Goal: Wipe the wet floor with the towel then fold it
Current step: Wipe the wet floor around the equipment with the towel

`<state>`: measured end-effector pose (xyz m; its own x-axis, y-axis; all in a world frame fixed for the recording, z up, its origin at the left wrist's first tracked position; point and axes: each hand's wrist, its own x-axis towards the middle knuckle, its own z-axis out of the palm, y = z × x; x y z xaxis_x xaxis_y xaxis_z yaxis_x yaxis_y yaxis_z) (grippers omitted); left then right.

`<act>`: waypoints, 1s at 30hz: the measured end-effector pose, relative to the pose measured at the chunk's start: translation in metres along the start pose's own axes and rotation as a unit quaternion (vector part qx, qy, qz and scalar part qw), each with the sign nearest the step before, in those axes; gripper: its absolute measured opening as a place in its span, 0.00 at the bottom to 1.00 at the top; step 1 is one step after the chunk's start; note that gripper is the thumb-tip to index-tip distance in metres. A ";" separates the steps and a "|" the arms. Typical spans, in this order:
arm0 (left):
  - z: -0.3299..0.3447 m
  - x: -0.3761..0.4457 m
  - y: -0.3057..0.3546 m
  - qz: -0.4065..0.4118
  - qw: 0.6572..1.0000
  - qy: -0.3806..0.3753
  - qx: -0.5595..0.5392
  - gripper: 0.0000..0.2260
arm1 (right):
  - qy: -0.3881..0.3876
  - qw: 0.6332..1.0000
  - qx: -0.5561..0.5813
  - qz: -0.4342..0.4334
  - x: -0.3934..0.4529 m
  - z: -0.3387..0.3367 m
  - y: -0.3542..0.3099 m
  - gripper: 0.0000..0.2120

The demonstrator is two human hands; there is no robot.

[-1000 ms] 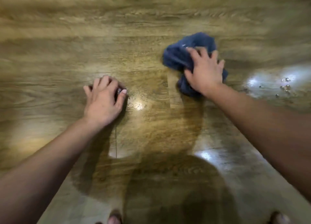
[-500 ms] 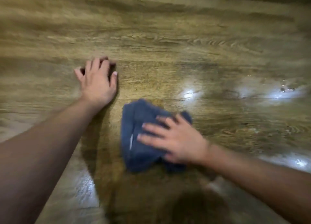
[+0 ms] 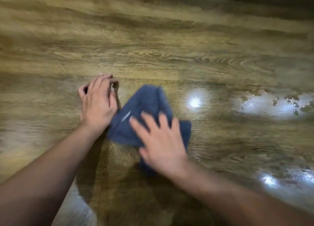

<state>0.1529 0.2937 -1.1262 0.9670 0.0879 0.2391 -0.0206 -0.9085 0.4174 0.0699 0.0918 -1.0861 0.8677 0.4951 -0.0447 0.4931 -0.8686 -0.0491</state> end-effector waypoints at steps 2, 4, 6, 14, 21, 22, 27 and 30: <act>-0.001 -0.001 -0.001 -0.008 1.000 0.007 -0.021 0.17 | -0.036 0.996 0.014 -0.075 -0.029 0.002 -0.010 0.38; -0.002 -0.001 -0.002 -0.013 1.000 0.006 -0.023 0.18 | -0.051 0.990 0.027 -0.128 -0.022 -0.001 0.013 0.41; -0.001 0.000 -0.002 -0.010 1.000 -0.001 -0.015 0.18 | -0.032 0.991 -0.010 -0.132 0.012 -0.005 0.054 0.41; -0.001 0.003 0.000 -0.016 0.999 -0.037 0.035 0.17 | 0.020 0.938 -0.001 0.345 0.177 -0.019 0.197 0.27; -0.002 0.004 -0.001 -0.019 0.999 -0.040 0.012 0.23 | -0.016 1.000 -0.009 -0.011 0.037 -0.005 0.030 0.38; -0.003 0.003 -0.002 -0.017 0.999 -0.035 0.006 0.23 | -0.034 0.996 0.000 -0.077 0.008 -0.003 0.018 0.37; -0.001 0.002 -0.001 -0.021 0.999 -0.031 -0.006 0.21 | -0.061 0.964 -0.039 -0.257 0.012 -0.009 0.068 0.40; 0.001 0.004 -0.002 -0.027 0.999 -0.031 -0.011 0.20 | -0.027 0.995 -0.065 -0.074 0.087 -0.015 0.125 0.36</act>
<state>0.1567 0.2951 -1.1274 0.9806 0.1107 0.1618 0.0273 -0.8942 0.4468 0.2082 0.0261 -1.0810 0.7816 0.6156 -0.1011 0.6228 -0.7792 0.0704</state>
